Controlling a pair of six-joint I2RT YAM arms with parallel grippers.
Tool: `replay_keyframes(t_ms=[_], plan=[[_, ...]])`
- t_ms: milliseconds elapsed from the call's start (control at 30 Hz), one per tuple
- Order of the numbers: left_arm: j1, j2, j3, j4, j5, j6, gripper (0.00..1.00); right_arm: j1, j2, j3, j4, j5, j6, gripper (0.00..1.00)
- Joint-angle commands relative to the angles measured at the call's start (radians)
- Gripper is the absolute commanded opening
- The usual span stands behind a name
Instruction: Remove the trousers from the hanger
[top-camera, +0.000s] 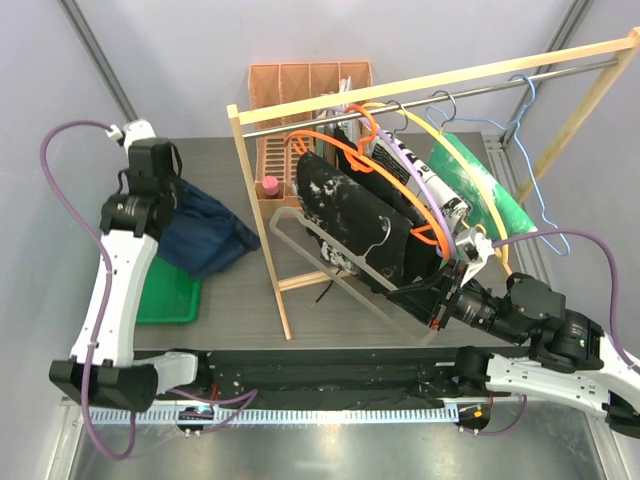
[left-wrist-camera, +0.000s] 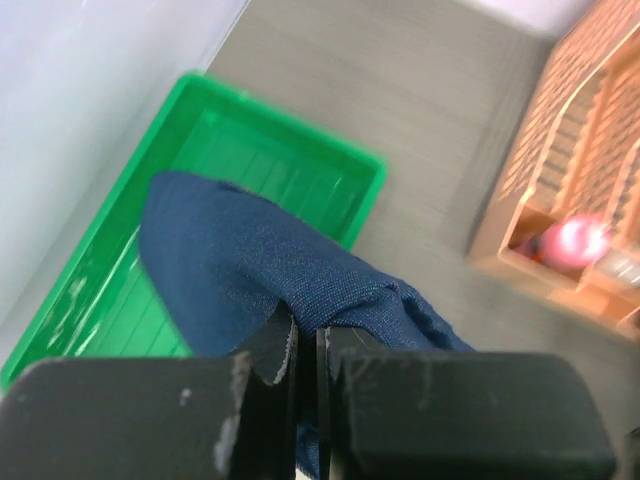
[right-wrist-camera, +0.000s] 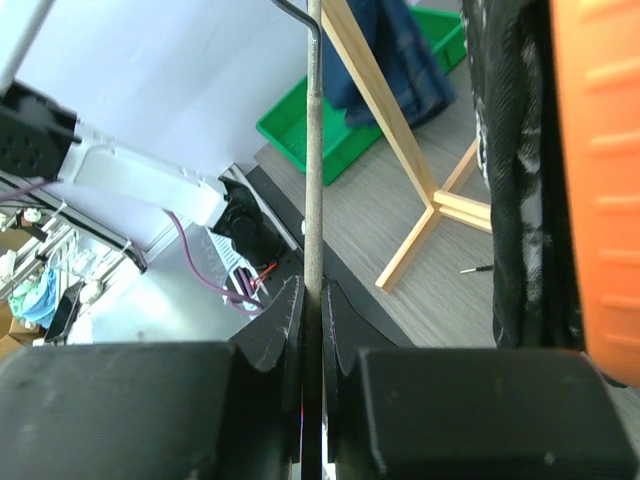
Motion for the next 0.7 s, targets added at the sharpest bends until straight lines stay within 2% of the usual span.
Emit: replay_keyframes(t_ms=[0,100,167,300,533,667], plan=[[0.018,0.014,0.219,0.064,0.013,0.002,0.00,0.000,-0.006,0.004,0.074,-0.031,0.024,0.01],[0.018,0.014,0.302,-0.005,-0.058,0.002,0.00,0.000,-0.025,0.006,0.068,-0.042,0.043,0.01],[0.018,-0.018,0.306,-0.028,-0.087,0.002,0.00,0.000,-0.032,0.012,0.063,-0.040,0.054,0.01],[0.018,-0.116,0.269,-0.071,-0.145,0.021,0.00,0.000,-0.034,0.059,-0.001,-0.016,0.071,0.01],[0.018,-0.247,0.243,-0.216,-0.159,0.032,0.00,0.000,-0.043,0.099,-0.046,-0.033,0.053,0.01],[0.018,-0.305,0.176,-0.270,-0.185,0.037,0.00,0.000,-0.055,0.107,-0.058,-0.037,0.051,0.01]])
